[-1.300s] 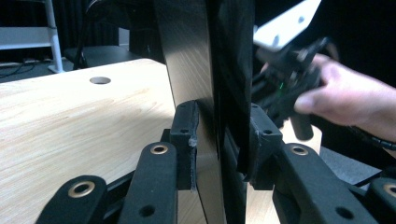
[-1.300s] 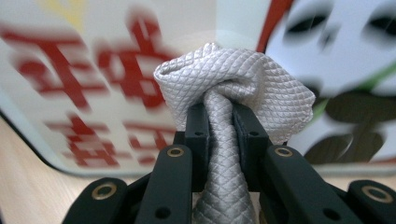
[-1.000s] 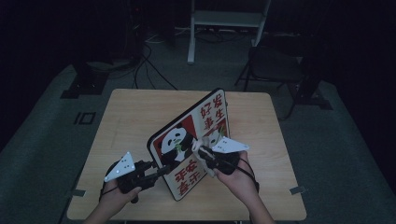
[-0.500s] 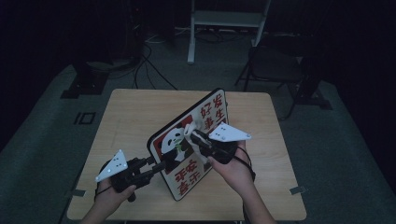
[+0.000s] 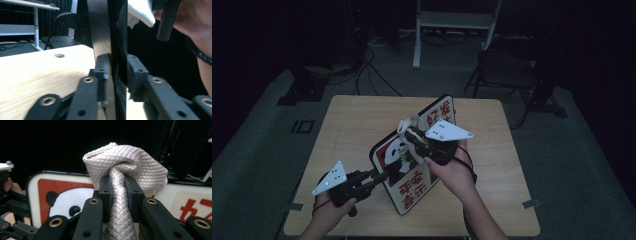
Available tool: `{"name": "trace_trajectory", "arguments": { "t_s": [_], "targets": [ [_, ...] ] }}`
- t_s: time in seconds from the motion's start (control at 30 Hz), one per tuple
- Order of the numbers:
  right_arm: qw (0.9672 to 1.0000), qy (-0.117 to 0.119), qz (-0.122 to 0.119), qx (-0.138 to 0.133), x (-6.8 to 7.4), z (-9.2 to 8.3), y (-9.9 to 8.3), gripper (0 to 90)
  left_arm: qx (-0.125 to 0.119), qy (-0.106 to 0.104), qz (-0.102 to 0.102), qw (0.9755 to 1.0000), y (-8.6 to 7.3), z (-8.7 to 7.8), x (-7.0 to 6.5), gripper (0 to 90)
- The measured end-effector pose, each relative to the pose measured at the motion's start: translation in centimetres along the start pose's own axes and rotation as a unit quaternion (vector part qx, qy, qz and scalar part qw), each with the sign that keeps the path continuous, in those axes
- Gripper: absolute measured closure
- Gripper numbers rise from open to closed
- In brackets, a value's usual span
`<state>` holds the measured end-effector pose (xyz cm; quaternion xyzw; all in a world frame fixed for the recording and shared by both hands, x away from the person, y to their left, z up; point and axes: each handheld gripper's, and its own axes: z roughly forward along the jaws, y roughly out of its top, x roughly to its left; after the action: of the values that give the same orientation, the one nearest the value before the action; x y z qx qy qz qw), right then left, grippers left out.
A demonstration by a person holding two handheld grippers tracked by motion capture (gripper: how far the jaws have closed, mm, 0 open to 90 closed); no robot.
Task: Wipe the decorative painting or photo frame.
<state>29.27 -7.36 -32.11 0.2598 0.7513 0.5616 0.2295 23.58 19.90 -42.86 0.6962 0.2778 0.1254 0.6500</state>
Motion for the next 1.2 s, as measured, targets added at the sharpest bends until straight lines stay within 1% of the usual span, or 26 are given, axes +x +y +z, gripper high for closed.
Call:
{"name": "trace_trajectory", "arguments": {
  "t_s": [0.13, 0.23, 0.43, 0.6, 0.63, 0.7, 0.83, 0.93, 1.2],
  "targets": [
    [1.0000, -0.001, -0.001, 0.005, -0.1, 0.8, 0.0, 78.1, 0.008, 0.010, 0.009, 0.9999, 0.1, -0.1, 0.0, 74.5],
    [1.0000, -0.002, -0.002, 0.007, -0.1, 0.9, -0.1, 78.1, 0.007, 0.008, 0.011, 0.9999, 0.1, -0.1, 0.1, 74.6],
    [0.9997, -0.011, -0.014, 0.017, 0.2, 1.0, -0.5, 78.1, 0.008, 0.005, 0.008, 0.9999, 0.1, 0.0, 0.0, 74.2],
    [0.9991, -0.009, -0.017, 0.037, 0.3, 1.3, -1.8, 78.2, 0.008, 0.007, 0.009, 0.9999, 0.0, 0.1, 0.1, 74.0],
    [0.9991, -0.009, -0.017, 0.037, 0.3, 1.3, -1.8, 78.2, 0.008, 0.007, 0.009, 0.9999, 0.0, 0.1, 0.1, 73.9],
    [0.9991, -0.006, -0.011, 0.040, 0.2, 1.2, -2.5, 78.2, 0.007, 0.006, 0.010, 0.9999, 0.0, 0.1, 0.1, 74.0],
    [0.9989, -0.008, -0.013, 0.045, 0.2, 1.1, -3.0, 78.2, 0.006, 0.005, 0.009, 0.9999, 0.0, 0.2, 0.0, 73.9],
    [0.9980, -0.009, -0.017, 0.059, 0.3, 1.0, -4.0, 78.2, 0.007, 0.003, 0.011, 0.9999, 0.0, 0.2, -0.1, 73.8],
    [0.9966, -0.008, -0.014, 0.081, 0.3, 0.9, -6.1, 78.2, 0.007, 0.002, 0.011, 0.9999, 0.0, 0.2, -0.1, 73.7]
  ]
}}
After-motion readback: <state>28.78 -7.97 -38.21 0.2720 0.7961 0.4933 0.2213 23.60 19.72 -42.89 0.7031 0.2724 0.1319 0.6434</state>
